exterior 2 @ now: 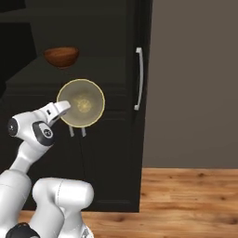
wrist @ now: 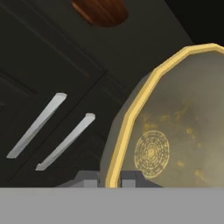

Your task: Open the cabinet. Pick the bowls from the counter and place them in the cabinet. Then close the cabinet.

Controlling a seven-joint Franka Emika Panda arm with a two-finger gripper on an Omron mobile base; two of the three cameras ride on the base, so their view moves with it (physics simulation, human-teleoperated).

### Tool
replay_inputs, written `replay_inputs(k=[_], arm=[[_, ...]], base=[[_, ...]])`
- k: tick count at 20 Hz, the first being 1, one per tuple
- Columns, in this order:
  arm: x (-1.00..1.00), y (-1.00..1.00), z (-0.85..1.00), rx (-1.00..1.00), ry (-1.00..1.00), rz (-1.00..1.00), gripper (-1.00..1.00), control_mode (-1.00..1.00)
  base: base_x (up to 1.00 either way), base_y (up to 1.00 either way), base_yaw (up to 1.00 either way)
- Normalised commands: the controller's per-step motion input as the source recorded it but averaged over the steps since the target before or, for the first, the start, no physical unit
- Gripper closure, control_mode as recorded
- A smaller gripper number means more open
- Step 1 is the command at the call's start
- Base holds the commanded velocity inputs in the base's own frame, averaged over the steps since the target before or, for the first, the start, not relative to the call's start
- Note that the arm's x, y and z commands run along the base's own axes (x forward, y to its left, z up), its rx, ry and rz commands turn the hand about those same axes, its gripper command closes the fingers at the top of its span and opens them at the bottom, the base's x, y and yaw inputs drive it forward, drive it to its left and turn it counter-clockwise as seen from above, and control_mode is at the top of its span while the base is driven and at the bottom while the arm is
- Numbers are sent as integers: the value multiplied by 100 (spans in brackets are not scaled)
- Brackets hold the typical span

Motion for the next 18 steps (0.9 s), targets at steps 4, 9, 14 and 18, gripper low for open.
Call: replay_inputs(k=[4,9,14,18], arm=[[0,0,0,0,0,0,100,100],[0,0,0,0,0,0,100,100],[0,0,0,0,0,0,100,100],[0,0,0,0,0,0,100,100]], base=[[0,1,-16],[32,-1,0],[31,0,0],[-9,-4,0]])
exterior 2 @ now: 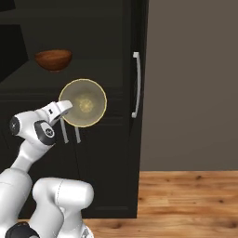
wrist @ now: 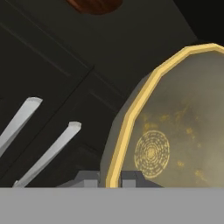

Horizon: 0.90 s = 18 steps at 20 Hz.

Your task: Open the cabinet. Pick the bowls from the counter and place them in the cabinet. Then close the cabinet.

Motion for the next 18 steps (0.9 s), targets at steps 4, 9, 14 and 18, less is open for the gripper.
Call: replay_inputs(k=[4,9,14,18], arm=[[-35,-9,96,-3,0,0,100,-100],[-10,0,89,-7,2,2,100,-100],[0,0,35,-12,31,14,100,-100],[0,-2,0,-16,48,29,100,-100]], base=[[0,0,0],[0,0,0],[0,0,0],[0,0,0]])
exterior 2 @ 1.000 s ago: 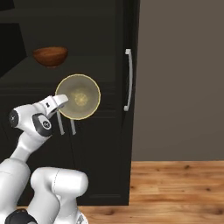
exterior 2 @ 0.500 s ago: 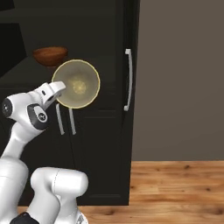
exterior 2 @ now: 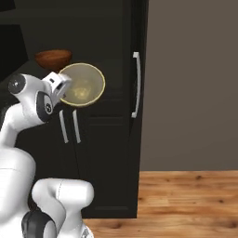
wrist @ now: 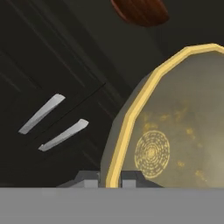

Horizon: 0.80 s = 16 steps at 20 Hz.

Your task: Open the cabinet. Pick the bowls from the counter and place them in the cabinet. Then close the cabinet.

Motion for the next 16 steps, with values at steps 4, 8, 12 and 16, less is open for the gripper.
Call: replay_inputs(k=[4,8,12,16], arm=[[0,0,15,-23,42,24,100,-100],[-1,1,18,-7,3,2,100,-100],[0,0,27,0,-4,1,100,-100],[0,0,26,0,-7,23,100,-100]], base=[[0,0,0],[0,0,0],[0,0,0],[0,0,0]])
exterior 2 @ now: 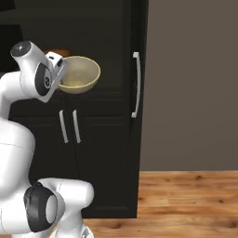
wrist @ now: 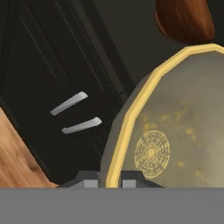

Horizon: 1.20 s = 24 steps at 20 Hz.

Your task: Open the cabinet. Pick the bowls from the counter and place them in the cabinet. Then close the cabinet.

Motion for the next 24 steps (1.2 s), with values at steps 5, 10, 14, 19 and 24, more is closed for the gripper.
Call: replay_inputs(k=[5,10,14,19,24], arm=[[-4,-1,8,-6,-6,32,100,-100],[6,3,16,0,-1,0,100,-100],[47,11,17,-4,1,-1,100,-100],[76,0,3,-8,18,0,100,-100],[87,-10,0,-7,22,0,100,-100]], base=[[0,0,0],[0,0,0],[0,0,0],[0,0,0],[0,0,0]])
